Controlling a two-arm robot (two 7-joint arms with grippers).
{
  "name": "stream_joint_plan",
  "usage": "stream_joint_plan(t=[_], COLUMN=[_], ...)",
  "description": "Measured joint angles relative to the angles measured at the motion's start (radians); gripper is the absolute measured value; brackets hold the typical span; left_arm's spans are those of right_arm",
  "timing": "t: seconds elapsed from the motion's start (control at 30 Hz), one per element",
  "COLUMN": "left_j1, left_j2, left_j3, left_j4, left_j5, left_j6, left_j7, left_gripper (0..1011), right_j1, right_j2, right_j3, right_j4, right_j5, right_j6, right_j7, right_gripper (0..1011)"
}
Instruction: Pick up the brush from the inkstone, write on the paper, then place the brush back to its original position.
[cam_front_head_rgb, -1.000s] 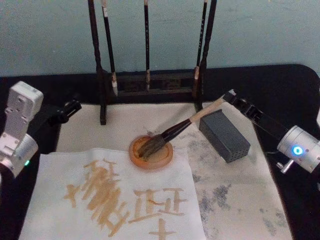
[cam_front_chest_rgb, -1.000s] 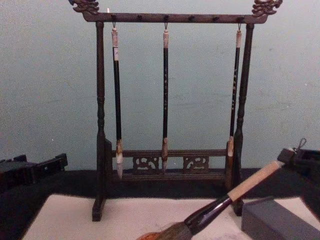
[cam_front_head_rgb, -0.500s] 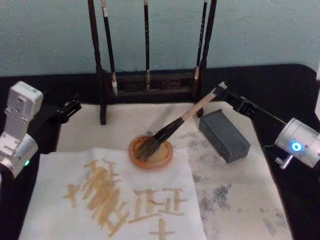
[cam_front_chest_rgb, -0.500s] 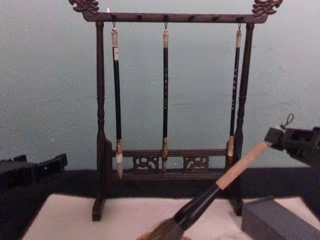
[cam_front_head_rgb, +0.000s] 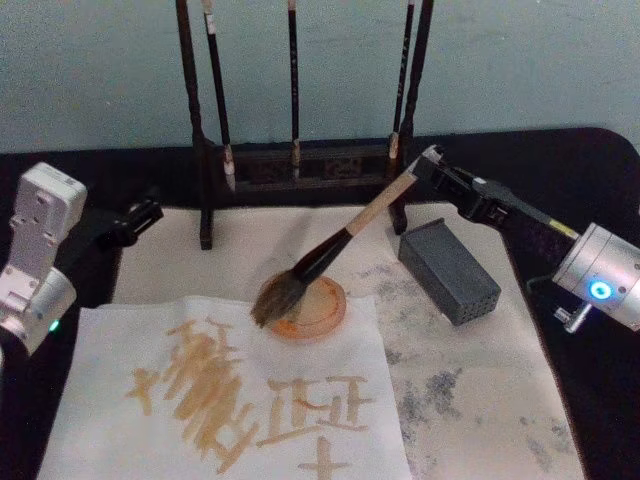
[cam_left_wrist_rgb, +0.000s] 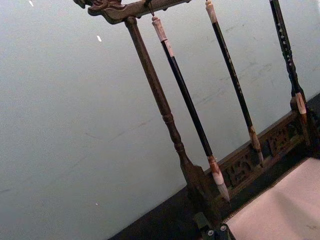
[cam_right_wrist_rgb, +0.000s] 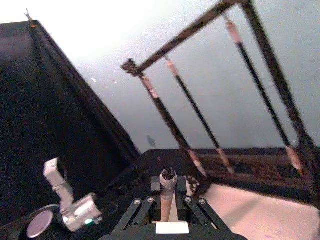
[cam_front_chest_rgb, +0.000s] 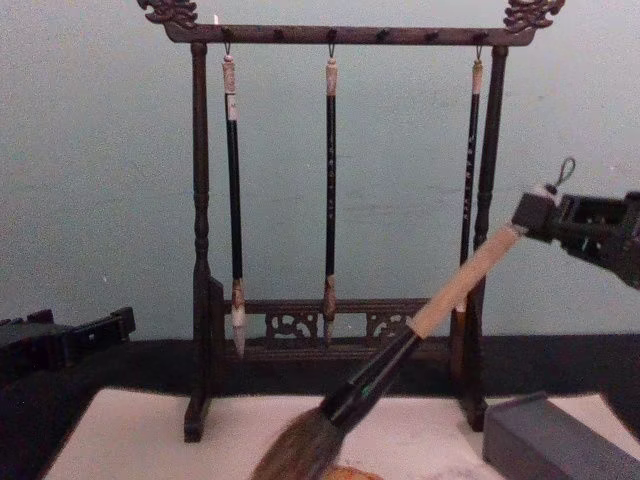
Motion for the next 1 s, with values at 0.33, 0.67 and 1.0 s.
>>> stream_joint_plan(t=[0.33,0.67,1.0], left_j1=[0.0,0.0,0.0], left_j2=[0.0,0.0,0.0], left_j3=[0.0,0.0,0.0], left_j4=[0.0,0.0,0.0], left_j5=[0.0,0.0,0.0], left_j6=[0.0,0.0,0.0], left_j7=[0.0,0.0,0.0], left_gripper=[1002,1002,1002], right_j1=[-0.016,-0.009,0.003], right_j2=[0.024,0.024,-0.004], right_j3=[-0.001,-0.038,-0.07], right_j4=[-0.084,-0.116,-0.115], right_j5=[-0.061,-0.202,-0.312], right_j6=[-0.018,-0.043,-0.054], right_j7=[0.039,0.061,0.063], right_gripper=[170,170,171])
